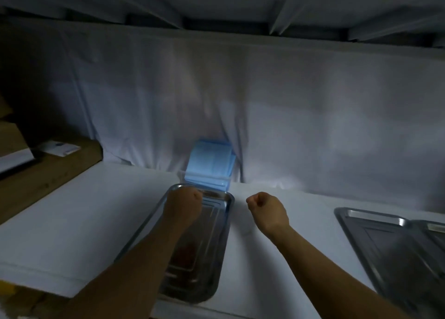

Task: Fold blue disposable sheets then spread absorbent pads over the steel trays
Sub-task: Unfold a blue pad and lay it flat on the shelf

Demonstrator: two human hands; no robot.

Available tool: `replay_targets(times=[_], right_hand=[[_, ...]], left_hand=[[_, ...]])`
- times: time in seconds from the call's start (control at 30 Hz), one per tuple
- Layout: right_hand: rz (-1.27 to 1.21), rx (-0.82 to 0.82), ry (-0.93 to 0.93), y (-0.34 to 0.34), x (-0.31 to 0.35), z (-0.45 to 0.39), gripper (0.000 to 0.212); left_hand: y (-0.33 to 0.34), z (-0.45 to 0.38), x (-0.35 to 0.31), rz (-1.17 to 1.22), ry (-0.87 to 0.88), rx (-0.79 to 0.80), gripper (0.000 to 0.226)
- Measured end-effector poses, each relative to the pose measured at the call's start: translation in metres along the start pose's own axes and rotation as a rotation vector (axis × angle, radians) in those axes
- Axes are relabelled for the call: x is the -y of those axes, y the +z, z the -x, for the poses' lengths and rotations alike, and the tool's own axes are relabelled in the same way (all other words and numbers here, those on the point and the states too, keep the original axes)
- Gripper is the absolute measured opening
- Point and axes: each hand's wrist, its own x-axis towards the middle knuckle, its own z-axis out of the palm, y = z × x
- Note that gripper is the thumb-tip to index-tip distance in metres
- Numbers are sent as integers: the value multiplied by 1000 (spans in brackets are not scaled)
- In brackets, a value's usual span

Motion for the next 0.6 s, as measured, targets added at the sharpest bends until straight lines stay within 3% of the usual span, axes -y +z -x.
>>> replay_targets(times=[0.17,0.53,0.6], right_hand=[[50,-37,2,21,-11,-46,15],[0,-116,27,63,-7,-94,19],[-41,-130,26,67,-5,-97,21]], left_hand=[[23,-51,10,-88,-3,-4,30],[42,-138,7,129,-121,17,33],[43,-148,4,280,-197,26,33]])
